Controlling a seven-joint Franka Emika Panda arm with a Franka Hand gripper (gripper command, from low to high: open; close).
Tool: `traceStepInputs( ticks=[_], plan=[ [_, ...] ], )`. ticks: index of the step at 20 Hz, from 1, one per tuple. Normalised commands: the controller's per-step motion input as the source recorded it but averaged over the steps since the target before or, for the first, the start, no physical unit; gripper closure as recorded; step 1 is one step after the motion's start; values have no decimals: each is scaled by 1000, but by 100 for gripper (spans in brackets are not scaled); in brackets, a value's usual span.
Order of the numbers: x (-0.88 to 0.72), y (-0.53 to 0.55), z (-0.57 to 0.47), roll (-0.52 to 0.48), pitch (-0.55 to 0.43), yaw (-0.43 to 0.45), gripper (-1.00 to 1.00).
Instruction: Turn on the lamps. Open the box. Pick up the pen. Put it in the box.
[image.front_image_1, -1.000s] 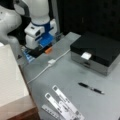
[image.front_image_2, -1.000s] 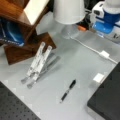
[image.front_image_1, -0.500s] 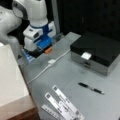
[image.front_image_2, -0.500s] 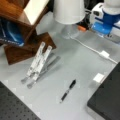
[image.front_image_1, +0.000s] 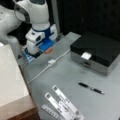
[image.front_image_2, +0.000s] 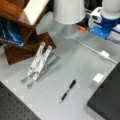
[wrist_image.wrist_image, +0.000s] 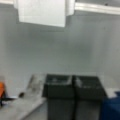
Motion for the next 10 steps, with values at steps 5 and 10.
traceStepInputs(
  ticks=[5,10],
  plan=[
    [-463,-77,-459,-55,-356,-10,100],
    [-541,-76,-444,-88,-354,45,100]
  ],
)
